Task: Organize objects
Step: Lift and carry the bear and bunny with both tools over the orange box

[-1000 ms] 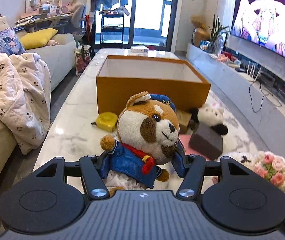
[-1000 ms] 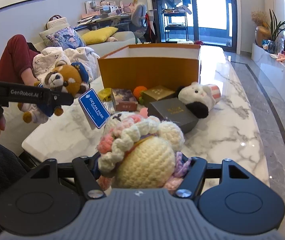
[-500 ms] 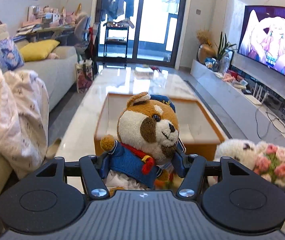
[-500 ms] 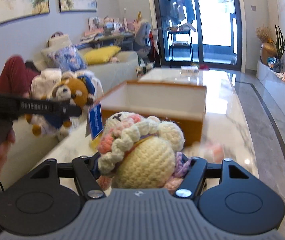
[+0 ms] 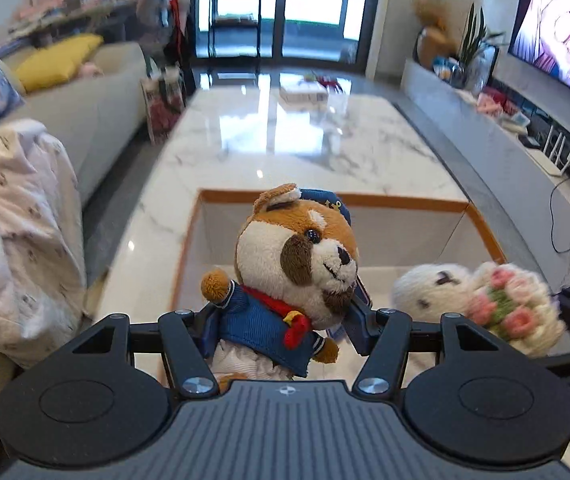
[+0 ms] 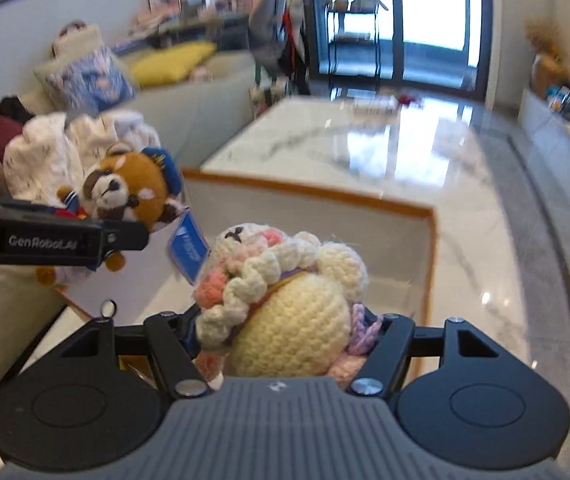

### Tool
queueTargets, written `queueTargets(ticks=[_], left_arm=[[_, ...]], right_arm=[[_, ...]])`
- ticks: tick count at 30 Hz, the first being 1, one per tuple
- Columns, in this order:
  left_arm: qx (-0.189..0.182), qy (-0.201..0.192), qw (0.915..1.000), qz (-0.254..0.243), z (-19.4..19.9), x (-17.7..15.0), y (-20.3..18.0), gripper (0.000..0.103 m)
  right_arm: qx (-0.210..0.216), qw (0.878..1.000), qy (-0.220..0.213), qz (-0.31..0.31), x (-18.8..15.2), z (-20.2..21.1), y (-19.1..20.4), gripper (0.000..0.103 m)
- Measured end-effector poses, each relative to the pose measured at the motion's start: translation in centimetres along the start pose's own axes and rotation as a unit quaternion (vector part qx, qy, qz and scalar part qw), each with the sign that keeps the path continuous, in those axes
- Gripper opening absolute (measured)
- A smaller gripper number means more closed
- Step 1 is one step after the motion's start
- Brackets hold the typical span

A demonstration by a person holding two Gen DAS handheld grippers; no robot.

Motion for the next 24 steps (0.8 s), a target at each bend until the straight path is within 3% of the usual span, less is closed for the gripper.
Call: queueTargets(ticks=[5, 11, 17, 24], left_arm=[[0.031, 0.042, 0.9985, -0.017, -3.4, -0.3, -0.7, 0.070], [0.026, 0.073, 0.9968, -0.022, -5.4, -0.3, -0.3, 0.070], [0.025, 0.124, 0.9911, -0.039, -7.4, 0.4, -0.9, 0.070], [0.030, 0.167, 0.9846, -0.043, -8.8, 0.3, -0.6, 0.070]], right_arm=[[-0.013, 0.999, 0.045, 0.021, -0.2, -3.9, 0.2, 0.069], [-0.018, 0.993, 0.101, 0.057, 0.1, -6.9, 0.2, 0.069], [-0.010, 0.985, 0.168, 0.047, 1.0, -8.9, -0.2, 0.069], [-0.027, 0.977, 0.205, 0.051, 0.8, -10.3, -0.9, 0.069]])
Point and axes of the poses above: each gripper's, at about its wrist camera, not at the fingertips, and z roughly against the way its jaws point, y to its left, x to its top, the point moved 2 cm from there along -z, roughly the way its jaws point, and after that the axes turned 3 degrees about -x, right-handed, at the moved point
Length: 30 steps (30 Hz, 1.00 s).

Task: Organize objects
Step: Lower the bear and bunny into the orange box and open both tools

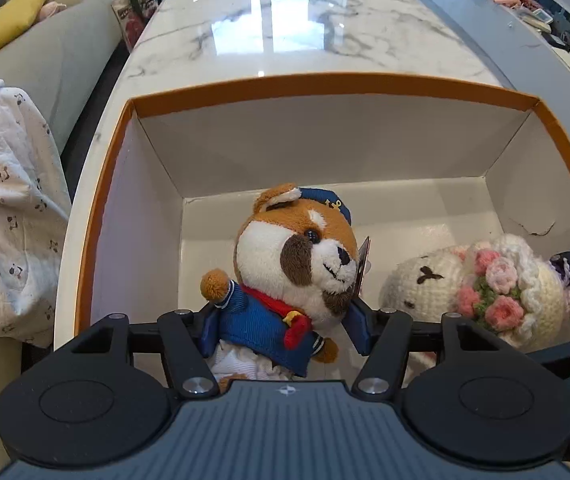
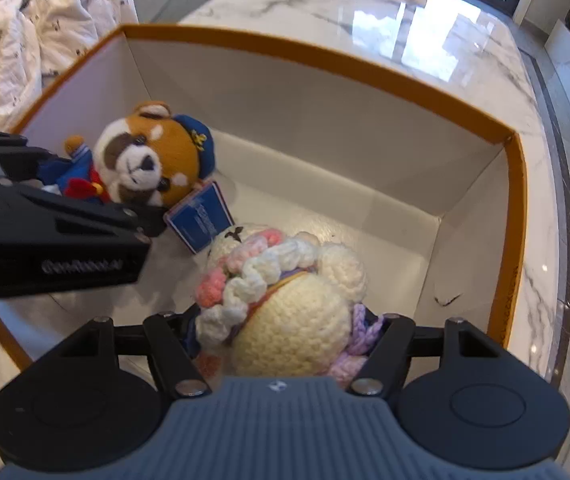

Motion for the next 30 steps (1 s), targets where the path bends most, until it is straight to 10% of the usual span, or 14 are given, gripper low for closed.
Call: queueTargets(ticks=[15, 30], left_arm=[[0.017, 0.042, 0.9990, 0.004, -0.4, 0.2, 0.5, 0.073], [-0.001, 0.032, 0.9991, 0.029, 1.3, 0.0, 0.6, 0.073]], right_arm=[[-0.043, 0.996, 0.060, 0.043, -0.2, -0.6, 0.6, 0.075], [-0.040, 0.999, 0.006, 0.035, -0.1, 3.4, 0.8, 0.088]])
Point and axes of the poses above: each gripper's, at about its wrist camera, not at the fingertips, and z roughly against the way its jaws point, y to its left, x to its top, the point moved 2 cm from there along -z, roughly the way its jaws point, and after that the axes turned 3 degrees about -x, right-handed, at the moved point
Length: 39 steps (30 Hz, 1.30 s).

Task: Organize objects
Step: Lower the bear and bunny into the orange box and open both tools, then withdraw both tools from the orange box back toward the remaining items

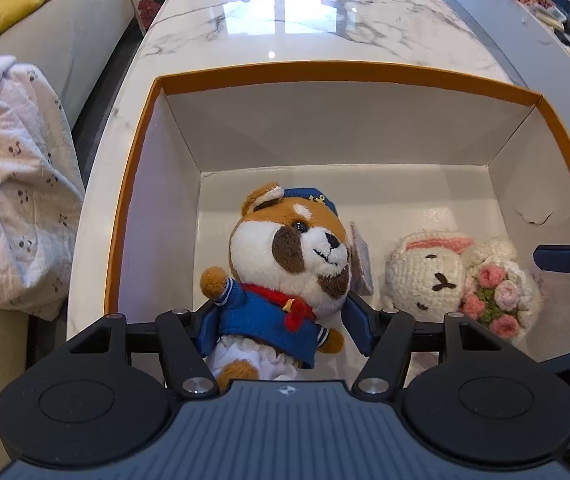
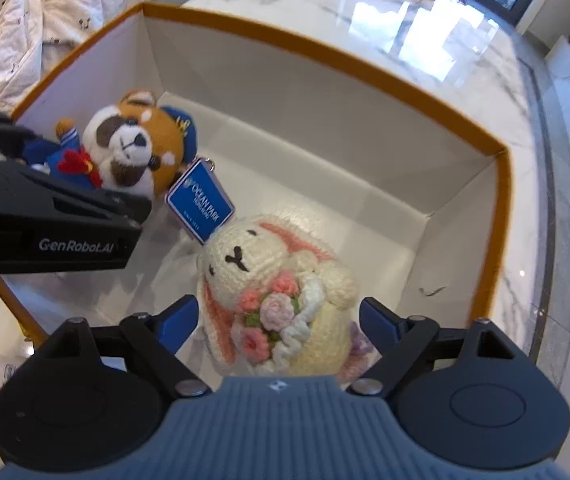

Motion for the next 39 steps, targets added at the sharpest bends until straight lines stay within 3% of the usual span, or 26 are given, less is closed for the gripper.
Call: queueTargets(ticks=[15, 23, 29, 39], left_arm=[[-0.016, -0.045, 0.9988, 0.007, 6.8, -1.9, 0.0, 0.073], [-0.035, -0.088, 0.9955, -0.008, 11.3, -7.0, -1.1, 0.073], [-0.035, -0.101, 0.9942, -0.010, 12.9, -11.7, -1.9, 0.073], [-0.048, -0.149, 0.9863, 0.051, 14.2, -19.2, -1.5, 0.073]], right_arm=[[0.005, 0.999, -0.052, 0.005, -1.8, 4.9, 1.1, 0.090], [0.017, 0.995, -0.102, -0.006, -5.9, 9.4, 2.7, 0.094], [0.022, 0.994, -0.103, -0.004, -10.1, 11.2, 4.6, 0.094], [0.024, 0.993, -0.117, -0.020, -17.8, 11.9, 6.8, 0.095]])
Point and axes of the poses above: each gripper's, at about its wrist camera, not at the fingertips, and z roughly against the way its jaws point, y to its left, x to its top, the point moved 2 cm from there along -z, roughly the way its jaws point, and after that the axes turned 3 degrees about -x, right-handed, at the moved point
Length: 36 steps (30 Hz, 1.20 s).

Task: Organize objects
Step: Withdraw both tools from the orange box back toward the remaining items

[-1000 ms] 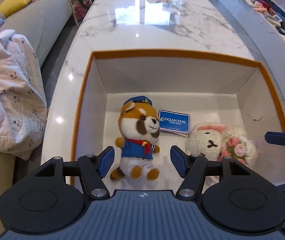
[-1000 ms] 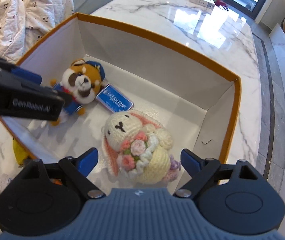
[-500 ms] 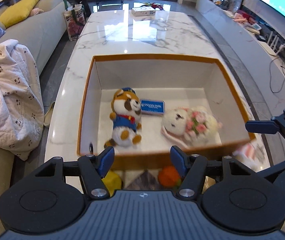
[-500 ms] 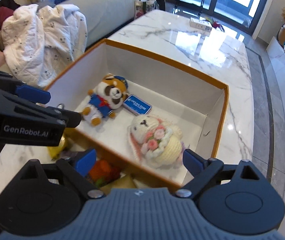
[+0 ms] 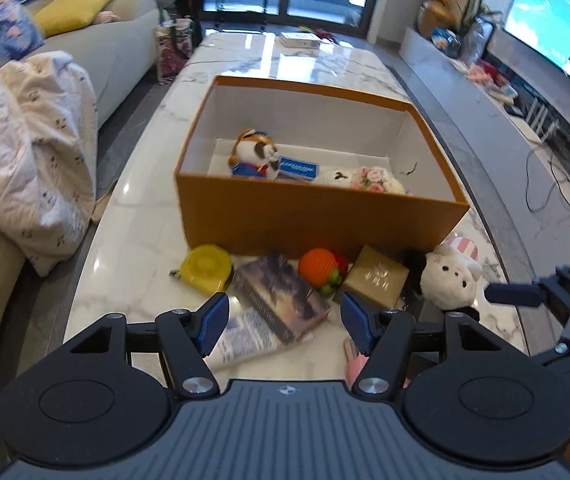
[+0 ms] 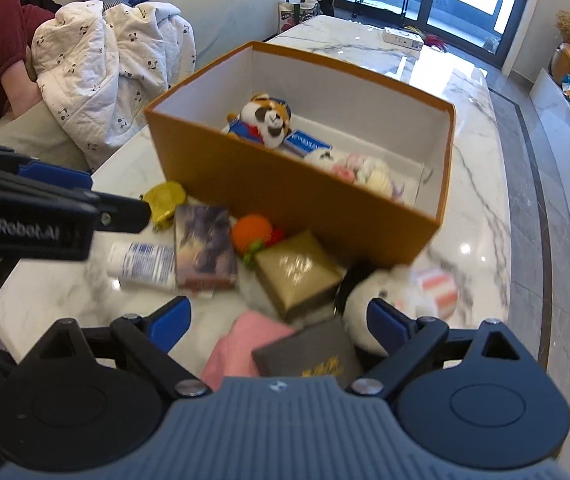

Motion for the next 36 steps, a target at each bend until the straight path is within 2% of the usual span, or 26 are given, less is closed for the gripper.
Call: queueTargets(ticks=[4, 8, 15, 23, 32, 36], left_arm=[[0.019, -0.023, 0.9995, 0.009, 0.4, -2.5, 0.3, 0.073], [0.015, -0.023, 0.9994, 0.022, 0.1, -4.4, 0.8, 0.073], [0.029, -0.040, 0.9981, 0.036, -0.8, -5.9, 1.8, 0.073], [0.036, -0.040, 0.9982, 0.025, -2.7, -6.1, 1.9, 0.073], [0.035, -0.019, 0.9991, 0.010, -5.4, -6.8, 2.1, 0.073], [0.018, -0.017, 0.9997, -0.006, -5.8, -6.8, 2.4, 0.073]], right_arm=[[0.003, 1.000, -0.015, -0.010, -2.7, 0.5, 0.8, 0.096], [-0.002, 0.999, -0.040, -0.011, -4.9, 0.8, 1.5, 0.097], [-0.005, 0.997, -0.070, -0.033, -7.1, 0.4, 1.2, 0.098], [0.001, 0.994, -0.070, -0.078, -7.8, -1.5, -0.8, 0.098], [0.004, 0.995, -0.052, -0.084, -8.2, -3.3, -1.4, 0.098], [-0.004, 0.995, -0.049, -0.081, -8.5, -3.5, -1.5, 0.098]])
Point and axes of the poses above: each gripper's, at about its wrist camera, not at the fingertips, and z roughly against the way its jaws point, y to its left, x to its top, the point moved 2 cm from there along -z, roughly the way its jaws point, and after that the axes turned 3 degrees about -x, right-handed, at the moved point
